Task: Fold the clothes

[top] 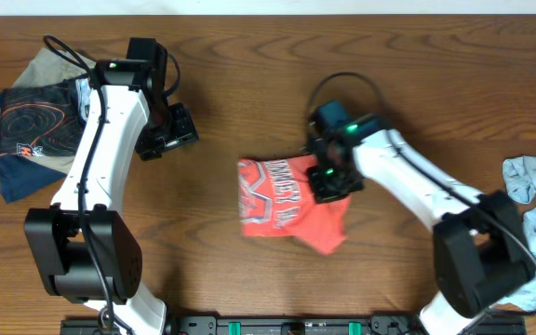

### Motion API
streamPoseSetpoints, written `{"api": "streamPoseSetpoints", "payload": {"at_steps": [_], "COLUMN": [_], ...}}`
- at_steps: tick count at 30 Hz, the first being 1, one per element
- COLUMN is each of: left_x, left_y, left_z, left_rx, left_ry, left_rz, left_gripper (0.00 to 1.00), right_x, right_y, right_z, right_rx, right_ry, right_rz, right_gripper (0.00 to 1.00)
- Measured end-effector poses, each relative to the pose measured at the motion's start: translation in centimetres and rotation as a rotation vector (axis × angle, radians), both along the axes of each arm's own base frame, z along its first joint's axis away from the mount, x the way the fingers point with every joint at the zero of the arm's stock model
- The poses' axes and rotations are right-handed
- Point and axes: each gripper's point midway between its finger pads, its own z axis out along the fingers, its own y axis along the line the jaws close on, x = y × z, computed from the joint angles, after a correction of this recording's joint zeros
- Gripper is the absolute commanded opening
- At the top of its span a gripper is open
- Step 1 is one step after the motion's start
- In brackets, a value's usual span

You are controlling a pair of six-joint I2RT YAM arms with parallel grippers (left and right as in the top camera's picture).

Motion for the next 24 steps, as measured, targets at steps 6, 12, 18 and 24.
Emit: {"api": "streamPoseSetpoints", "payload": {"at_steps": [6,12,18,24], "left_x": [0.0,-0.1,0.4,1.1], "left_y": [0.0,-0.6,-3.3,-7.9], "left_z": [0.0,0.0,0.2,0.1], "left_rx": [0.0,-0.025,-0.078,-0.107], "left_ry": [0.0,0.002,-0.034,-0.107], "left_rz": [0.0,-0.012,-0.132,-0.315], "left_gripper": [0.65,0.65,0.65,0.65], "right_x": [0.6,-0.1,-0.3,0.9], "right_y": [-3.1,-5.5,-9.7,-12.9], "right_z": [0.3,-0.7,-2.0,-2.0], "right_rx": [-0.065,-0.188,-0.38,-0.439], "right_ry": [0.005,0.005,-0.02,-0.039], "right_rz": [-0.072,-0.059,-0.104,-0.201], "right_gripper": [0.17,0.21,0.24,0.15]}}
